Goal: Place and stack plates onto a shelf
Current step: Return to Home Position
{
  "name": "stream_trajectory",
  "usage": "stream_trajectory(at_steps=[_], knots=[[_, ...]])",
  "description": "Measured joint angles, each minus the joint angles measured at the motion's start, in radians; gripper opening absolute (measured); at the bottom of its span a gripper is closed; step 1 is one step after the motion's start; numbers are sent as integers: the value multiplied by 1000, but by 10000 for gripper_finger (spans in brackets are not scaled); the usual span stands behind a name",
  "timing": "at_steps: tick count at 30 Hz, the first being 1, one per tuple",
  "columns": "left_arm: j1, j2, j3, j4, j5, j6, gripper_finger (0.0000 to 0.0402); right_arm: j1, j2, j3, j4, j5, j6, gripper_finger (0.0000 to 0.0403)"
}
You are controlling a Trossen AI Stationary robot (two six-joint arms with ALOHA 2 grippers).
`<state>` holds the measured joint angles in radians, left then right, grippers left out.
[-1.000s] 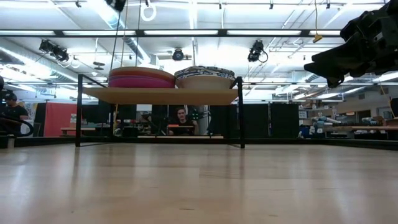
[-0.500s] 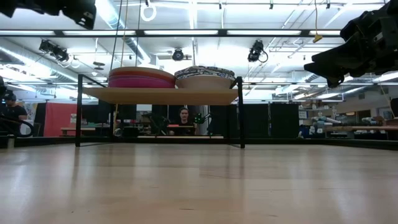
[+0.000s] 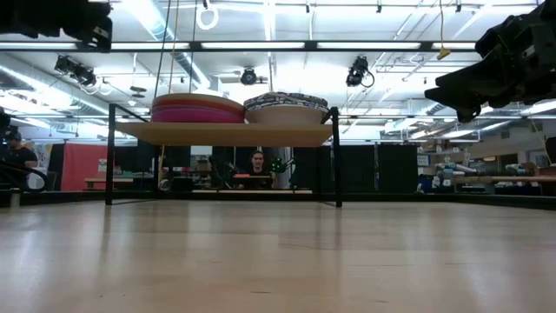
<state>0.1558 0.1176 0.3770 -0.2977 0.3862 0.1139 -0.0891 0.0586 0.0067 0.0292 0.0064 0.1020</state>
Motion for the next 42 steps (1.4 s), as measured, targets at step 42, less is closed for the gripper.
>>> stream_trajectory(at_steps=[42], knots=[[-35,-99,-369,456,-8,-82,141,0,0,0,0,0,0,187]])
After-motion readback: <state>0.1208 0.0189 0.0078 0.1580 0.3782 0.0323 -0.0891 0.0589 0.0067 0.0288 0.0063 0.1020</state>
